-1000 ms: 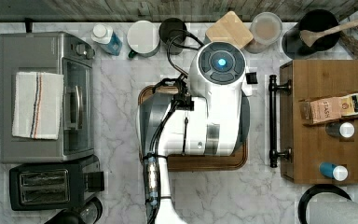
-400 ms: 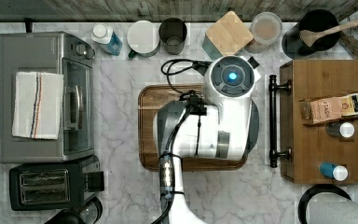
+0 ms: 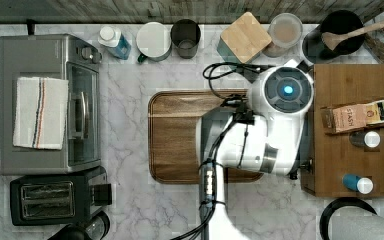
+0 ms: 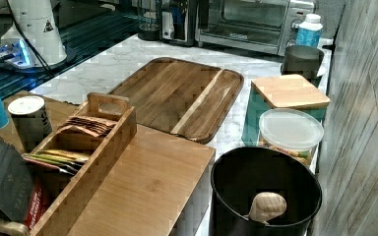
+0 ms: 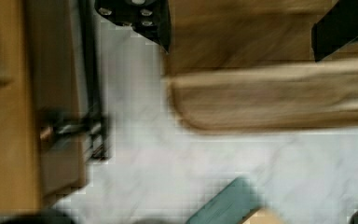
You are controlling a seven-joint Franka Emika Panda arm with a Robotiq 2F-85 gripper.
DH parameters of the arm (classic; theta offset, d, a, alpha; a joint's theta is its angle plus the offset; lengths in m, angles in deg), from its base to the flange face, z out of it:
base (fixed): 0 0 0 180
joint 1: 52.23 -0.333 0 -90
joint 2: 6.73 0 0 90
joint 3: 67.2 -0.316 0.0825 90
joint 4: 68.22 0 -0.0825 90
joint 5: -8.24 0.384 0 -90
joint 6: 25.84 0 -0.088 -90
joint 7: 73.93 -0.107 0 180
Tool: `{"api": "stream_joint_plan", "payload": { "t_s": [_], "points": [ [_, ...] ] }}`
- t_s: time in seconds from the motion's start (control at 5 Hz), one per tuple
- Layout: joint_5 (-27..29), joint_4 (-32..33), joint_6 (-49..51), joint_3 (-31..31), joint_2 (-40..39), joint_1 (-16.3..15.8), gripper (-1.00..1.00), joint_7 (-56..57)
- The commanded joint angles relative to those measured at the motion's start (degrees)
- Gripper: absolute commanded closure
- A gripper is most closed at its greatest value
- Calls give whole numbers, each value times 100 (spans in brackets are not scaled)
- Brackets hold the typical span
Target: Open the drawer.
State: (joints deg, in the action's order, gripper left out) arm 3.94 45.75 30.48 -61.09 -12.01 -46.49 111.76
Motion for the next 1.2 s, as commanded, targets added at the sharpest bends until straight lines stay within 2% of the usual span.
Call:
{"api": "stream_joint_plan", "payload": {
  "t_s": [0.2,0.4,0.6,0.8,1.0,1.2],
  "points": [
    [265,265,-784,369,-255,667,-100,1322],
    [477,580,-1143,334,-207,812,-100,1534],
    [351,1140,-1566,343,21,708,-100,1105],
    [354,1218,-1538,493,-81,548,-100,991],
    [278,1492,-1936,376,-116,679,-100,886],
    [-84,1483,-2307,522,-320,649,-100,854]
  ]
}}
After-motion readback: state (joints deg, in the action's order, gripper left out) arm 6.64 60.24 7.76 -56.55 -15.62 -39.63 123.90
